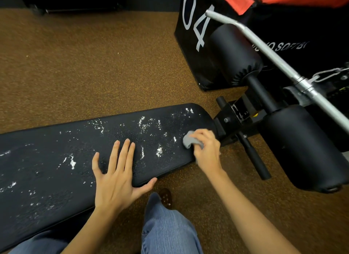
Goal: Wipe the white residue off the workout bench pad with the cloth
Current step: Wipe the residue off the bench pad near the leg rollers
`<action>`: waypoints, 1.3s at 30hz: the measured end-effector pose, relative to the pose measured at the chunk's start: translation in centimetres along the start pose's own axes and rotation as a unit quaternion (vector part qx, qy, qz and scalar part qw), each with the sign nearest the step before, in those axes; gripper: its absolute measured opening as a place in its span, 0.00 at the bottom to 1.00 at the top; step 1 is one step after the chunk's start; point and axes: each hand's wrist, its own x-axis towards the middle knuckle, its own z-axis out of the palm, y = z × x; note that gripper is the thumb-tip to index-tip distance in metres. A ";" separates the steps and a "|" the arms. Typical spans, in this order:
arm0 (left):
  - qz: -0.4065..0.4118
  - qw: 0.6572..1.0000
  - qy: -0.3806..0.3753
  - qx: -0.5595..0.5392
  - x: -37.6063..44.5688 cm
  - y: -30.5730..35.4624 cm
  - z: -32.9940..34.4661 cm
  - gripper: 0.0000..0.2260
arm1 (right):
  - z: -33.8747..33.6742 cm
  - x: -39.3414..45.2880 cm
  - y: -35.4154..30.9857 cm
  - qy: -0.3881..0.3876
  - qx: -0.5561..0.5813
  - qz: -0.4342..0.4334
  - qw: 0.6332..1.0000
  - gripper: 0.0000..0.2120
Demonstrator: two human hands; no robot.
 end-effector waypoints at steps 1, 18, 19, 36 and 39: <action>-0.001 1.000 -0.002 0.001 0.0 0.0 0.0 0.49 | 0.1 -1.1 -0.4 -0.021 -0.001 -0.019 1.000 0.16; -0.007 0.999 -0.030 -0.010 0.1 -0.1 -0.2 0.49 | -0.7 -1.7 0.3 -0.047 -0.003 -0.058 0.997 0.19; -0.007 0.999 -0.030 -0.009 0.1 -0.1 -0.2 0.49 | -0.9 -0.4 1.0 -0.035 -0.018 -0.051 0.998 0.19; -0.004 0.998 -0.064 -0.003 0.1 -0.1 -0.3 0.48 | -1.1 -3.2 0.3 -0.062 -0.125 -0.085 0.986 0.22; 0.005 0.998 -0.063 -0.002 0.1 -0.2 -0.3 0.47 | -0.6 -1.2 1.3 -0.044 -0.090 -0.101 0.990 0.24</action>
